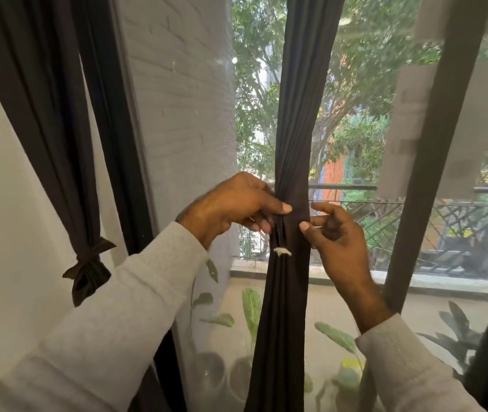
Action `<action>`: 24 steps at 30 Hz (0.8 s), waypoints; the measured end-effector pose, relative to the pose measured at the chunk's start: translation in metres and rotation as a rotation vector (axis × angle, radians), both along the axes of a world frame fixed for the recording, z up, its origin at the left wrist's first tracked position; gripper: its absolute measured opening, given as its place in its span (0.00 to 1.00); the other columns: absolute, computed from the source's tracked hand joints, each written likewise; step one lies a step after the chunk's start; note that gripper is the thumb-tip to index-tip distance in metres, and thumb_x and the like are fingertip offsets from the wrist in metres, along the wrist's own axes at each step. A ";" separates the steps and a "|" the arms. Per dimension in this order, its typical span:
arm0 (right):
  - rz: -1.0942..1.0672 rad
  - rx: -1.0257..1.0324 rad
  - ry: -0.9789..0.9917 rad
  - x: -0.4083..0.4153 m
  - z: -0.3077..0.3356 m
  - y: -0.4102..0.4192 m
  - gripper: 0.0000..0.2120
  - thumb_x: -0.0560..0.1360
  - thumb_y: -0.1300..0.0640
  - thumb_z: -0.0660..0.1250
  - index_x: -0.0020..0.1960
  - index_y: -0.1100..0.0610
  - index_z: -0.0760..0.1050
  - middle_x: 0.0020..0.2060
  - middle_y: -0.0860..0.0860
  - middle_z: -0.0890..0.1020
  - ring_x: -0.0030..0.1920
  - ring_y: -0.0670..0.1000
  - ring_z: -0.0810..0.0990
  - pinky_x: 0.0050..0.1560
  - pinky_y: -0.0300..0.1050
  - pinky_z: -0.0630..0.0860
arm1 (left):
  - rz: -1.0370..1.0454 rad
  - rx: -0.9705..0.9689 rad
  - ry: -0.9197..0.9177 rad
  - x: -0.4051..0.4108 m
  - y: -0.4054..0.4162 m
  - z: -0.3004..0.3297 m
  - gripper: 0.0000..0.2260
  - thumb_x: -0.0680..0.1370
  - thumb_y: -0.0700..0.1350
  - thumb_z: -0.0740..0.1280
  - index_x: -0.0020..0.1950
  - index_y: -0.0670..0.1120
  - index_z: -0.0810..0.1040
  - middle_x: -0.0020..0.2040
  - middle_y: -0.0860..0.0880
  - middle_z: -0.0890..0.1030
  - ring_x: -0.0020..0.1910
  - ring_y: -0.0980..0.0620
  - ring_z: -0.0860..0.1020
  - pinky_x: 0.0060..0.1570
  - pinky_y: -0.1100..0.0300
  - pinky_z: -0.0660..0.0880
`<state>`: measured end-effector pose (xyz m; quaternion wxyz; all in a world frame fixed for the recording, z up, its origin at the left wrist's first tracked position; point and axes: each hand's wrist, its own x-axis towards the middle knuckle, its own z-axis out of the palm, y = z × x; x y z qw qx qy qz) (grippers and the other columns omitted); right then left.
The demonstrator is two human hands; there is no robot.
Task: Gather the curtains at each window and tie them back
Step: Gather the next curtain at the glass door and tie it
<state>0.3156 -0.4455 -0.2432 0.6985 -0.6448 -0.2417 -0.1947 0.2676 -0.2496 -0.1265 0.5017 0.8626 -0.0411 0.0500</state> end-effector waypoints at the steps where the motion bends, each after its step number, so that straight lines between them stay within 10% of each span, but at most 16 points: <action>1: -0.007 0.014 -0.033 -0.006 -0.001 -0.001 0.15 0.78 0.60 0.76 0.62 0.51 0.79 0.46 0.46 0.86 0.44 0.55 0.86 0.48 0.54 0.83 | 0.001 -0.036 0.015 -0.001 -0.002 0.000 0.09 0.75 0.42 0.82 0.43 0.40 0.84 0.36 0.40 0.86 0.31 0.47 0.84 0.32 0.59 0.79; 7: -0.053 -0.224 -0.328 -0.035 -0.005 -0.004 0.13 0.75 0.44 0.76 0.53 0.51 0.83 0.50 0.42 0.84 0.52 0.49 0.84 0.50 0.43 0.82 | 0.010 -0.099 -0.016 0.004 -0.017 -0.005 0.14 0.77 0.45 0.80 0.49 0.33 0.86 0.40 0.37 0.88 0.34 0.45 0.87 0.34 0.58 0.81; 13: -0.110 -0.115 -0.223 -0.021 -0.005 -0.009 0.05 0.79 0.66 0.74 0.51 0.57 0.84 0.42 0.44 0.85 0.42 0.42 0.83 0.45 0.35 0.78 | 0.071 0.035 -0.124 0.010 -0.024 -0.009 0.14 0.78 0.46 0.79 0.47 0.35 0.84 0.37 0.39 0.87 0.32 0.45 0.85 0.28 0.60 0.78; 19: -0.118 -0.271 -0.403 -0.014 -0.008 -0.015 0.11 0.75 0.71 0.73 0.52 0.58 0.86 0.47 0.48 0.86 0.49 0.48 0.84 0.47 0.33 0.77 | 0.063 0.101 -0.196 0.022 -0.023 -0.013 0.15 0.75 0.46 0.81 0.54 0.37 0.85 0.43 0.41 0.88 0.41 0.42 0.89 0.45 0.43 0.87; 24: 0.017 -0.162 -0.275 -0.008 -0.017 -0.023 0.12 0.76 0.76 0.70 0.51 0.60 0.80 0.48 0.54 0.86 0.53 0.54 0.86 0.56 0.51 0.83 | 0.016 0.121 -0.277 0.029 -0.017 -0.018 0.12 0.73 0.42 0.83 0.55 0.43 0.87 0.48 0.48 0.89 0.47 0.49 0.88 0.53 0.44 0.86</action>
